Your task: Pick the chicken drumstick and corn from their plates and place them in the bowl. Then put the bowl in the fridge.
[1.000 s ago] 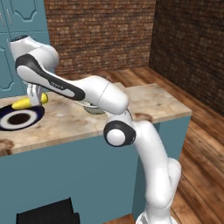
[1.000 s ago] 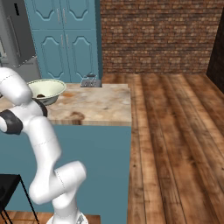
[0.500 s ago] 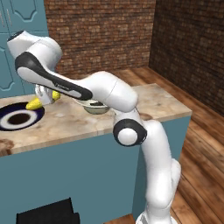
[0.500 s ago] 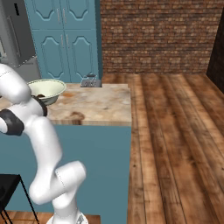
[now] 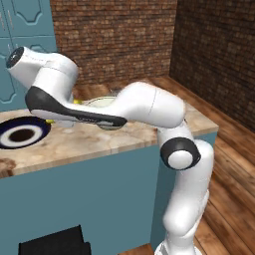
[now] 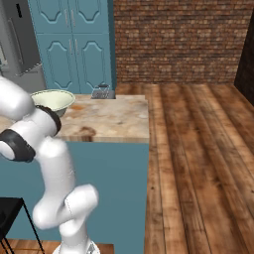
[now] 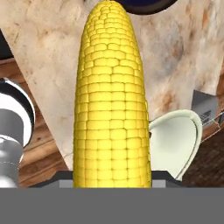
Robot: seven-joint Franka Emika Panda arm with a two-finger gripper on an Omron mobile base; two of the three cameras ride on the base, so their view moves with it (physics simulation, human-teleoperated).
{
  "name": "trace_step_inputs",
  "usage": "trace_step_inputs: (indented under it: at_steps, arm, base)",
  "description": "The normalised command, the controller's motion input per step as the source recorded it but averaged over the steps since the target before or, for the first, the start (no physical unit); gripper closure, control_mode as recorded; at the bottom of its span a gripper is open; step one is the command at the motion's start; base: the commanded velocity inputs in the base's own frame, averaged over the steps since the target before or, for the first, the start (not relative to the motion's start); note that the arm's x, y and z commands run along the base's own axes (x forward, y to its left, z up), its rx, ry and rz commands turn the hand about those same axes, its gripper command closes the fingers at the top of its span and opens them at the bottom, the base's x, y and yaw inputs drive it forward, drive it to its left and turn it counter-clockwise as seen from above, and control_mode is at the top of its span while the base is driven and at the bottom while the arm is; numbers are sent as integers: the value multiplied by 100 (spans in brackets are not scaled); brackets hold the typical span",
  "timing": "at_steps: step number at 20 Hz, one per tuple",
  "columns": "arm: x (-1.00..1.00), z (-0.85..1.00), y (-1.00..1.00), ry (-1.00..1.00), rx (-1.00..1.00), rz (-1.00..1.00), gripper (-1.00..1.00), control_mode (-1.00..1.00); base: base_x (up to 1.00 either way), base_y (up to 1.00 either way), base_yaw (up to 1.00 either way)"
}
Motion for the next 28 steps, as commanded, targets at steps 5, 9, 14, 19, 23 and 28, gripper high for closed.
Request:
trace_step_inputs:
  at_steps: [5, 9, 14, 19, 23, 28]
  arm:
    - [-2, -23, -71, -14, 43, 0, 100, -100]
    - [32, 8, -51, 0, 40, 0, 100, -100]
    - [27, 6, -45, 0, 37, 0, 100, -100]
    - [38, 9, -36, 2, 22, -12, 100, -100]
    - [41, 20, -16, 21, 15, -15, 100, -100]
    - [41, 24, -5, 30, 4, -18, 100, -100]
  base:
    - [0, 0, 0]
    - [0, 0, 0]
    - [0, 0, 0]
    - [0, 0, 0]
    - [0, 0, 0]
    - [0, 0, 0]
